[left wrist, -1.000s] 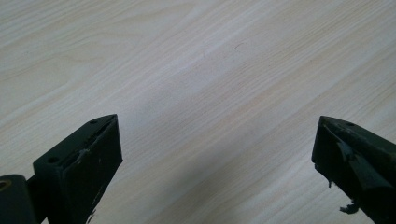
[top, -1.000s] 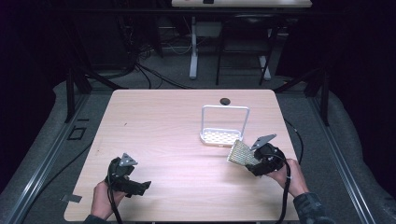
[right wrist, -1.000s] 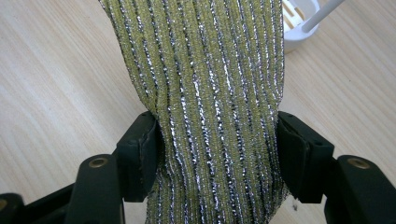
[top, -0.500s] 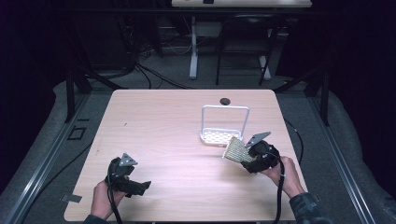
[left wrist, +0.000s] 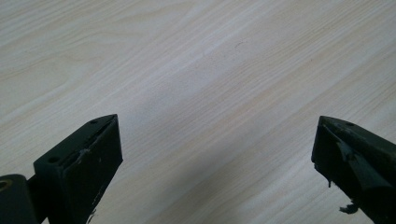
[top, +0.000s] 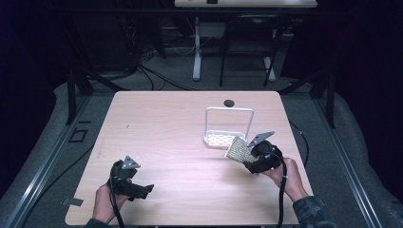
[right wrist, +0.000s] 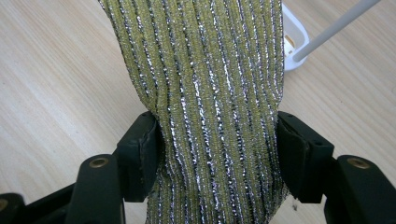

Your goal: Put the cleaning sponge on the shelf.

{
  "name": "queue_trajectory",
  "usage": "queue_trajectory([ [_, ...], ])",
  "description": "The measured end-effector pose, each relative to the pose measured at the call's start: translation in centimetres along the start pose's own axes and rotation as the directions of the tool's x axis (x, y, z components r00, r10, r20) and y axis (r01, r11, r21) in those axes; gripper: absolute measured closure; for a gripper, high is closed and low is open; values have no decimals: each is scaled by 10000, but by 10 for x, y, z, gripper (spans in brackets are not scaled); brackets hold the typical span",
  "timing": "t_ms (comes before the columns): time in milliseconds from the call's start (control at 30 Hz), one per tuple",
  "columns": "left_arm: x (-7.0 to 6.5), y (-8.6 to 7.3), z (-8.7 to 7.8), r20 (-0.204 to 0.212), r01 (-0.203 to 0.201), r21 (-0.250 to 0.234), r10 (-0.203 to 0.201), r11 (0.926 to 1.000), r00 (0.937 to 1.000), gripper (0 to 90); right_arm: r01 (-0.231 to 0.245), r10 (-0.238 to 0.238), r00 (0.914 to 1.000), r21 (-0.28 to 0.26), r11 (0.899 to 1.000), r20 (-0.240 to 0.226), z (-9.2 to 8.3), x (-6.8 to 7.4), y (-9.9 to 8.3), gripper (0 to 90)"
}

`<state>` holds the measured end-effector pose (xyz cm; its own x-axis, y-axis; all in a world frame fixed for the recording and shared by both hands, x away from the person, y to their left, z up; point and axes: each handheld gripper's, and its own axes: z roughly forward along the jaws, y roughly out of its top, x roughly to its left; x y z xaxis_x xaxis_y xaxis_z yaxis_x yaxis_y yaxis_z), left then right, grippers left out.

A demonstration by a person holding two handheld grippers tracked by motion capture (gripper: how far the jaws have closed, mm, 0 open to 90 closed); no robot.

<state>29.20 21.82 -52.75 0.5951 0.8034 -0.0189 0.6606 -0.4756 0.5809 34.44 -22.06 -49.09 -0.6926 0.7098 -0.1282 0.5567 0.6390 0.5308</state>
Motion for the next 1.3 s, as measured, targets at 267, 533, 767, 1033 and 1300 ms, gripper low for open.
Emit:
queue_trajectory([
  [267,0,0,0,-2,-3,9,3,10000,10000,19,-120,120,9999,20,9999,100,1,2,6,362],
  [533,-1,0,0,10,0,-3,0,10000,10000,26,-126,126,9995,-18,9999,275,1,2,10,362],
  [767,0,0,0,22,-6,1,6,10000,10000,26,-215,223,9990,-201,9996,398,2,2,14,363],
  [1033,0,0,1,33,-7,-1,7,10000,10000,26,-322,337,9983,-316,9990,472,4,2,19,363],
  [1300,0,0,0,2,-3,-32,3,10000,10000,26,-465,520,9958,-731,9962,755,8,4,27,363],
])
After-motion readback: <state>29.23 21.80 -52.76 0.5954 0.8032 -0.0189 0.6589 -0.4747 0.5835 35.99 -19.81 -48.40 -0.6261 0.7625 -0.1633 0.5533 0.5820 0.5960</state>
